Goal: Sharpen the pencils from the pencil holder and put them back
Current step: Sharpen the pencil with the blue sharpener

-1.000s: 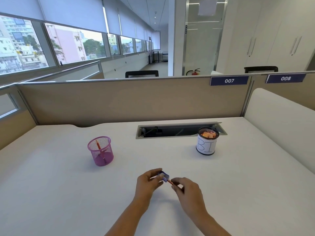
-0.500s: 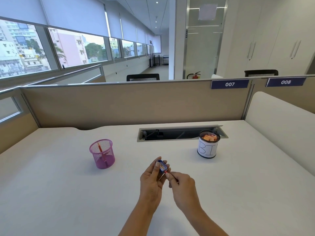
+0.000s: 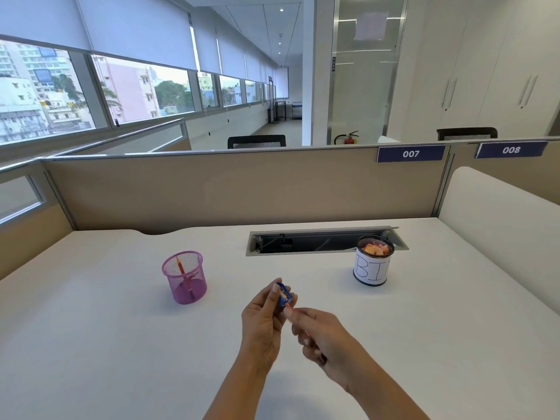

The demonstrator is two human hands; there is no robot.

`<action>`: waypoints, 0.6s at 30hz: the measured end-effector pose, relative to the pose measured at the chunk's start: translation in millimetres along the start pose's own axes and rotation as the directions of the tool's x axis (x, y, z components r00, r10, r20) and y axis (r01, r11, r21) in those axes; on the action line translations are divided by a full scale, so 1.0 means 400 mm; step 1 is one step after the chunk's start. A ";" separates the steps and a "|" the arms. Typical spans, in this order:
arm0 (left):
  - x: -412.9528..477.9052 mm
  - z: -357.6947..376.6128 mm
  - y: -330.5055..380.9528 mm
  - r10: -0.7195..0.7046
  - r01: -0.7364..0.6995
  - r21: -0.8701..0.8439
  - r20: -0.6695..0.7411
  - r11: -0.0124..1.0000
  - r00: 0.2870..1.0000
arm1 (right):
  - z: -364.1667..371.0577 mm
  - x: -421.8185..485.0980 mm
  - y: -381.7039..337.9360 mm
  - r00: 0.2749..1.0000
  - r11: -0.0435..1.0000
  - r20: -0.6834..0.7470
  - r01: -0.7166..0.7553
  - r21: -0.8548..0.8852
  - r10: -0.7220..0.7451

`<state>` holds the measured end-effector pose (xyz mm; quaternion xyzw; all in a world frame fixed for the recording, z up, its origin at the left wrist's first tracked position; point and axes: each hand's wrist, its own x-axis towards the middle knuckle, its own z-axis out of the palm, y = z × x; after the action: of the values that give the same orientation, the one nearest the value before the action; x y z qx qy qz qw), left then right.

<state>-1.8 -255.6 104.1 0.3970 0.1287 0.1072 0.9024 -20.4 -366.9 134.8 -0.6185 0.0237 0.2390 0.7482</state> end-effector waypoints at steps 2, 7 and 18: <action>0.005 0.000 -0.003 0.037 -0.034 0.046 -0.058 0.998 0.998 | -0.008 0.012 0.012 0.956 0.845 -0.037 0.240 -0.478 -0.293; 0.000 0.017 -0.018 0.134 -0.111 0.146 -0.156 0.983 0.979 | -0.019 0.039 0.054 0.713 0.130 0.091 0.249 -0.960 -0.695; -0.013 0.051 0.008 0.167 -0.154 0.230 -0.039 0.961 0.985 | 0.009 0.038 0.027 0.809 0.478 -0.088 0.252 -0.841 -0.581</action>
<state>-0.6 -269.1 120.4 0.5028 0.1336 0.1761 0.8356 -12.0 -357.0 120.7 -0.9034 -0.1023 -0.0884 0.4069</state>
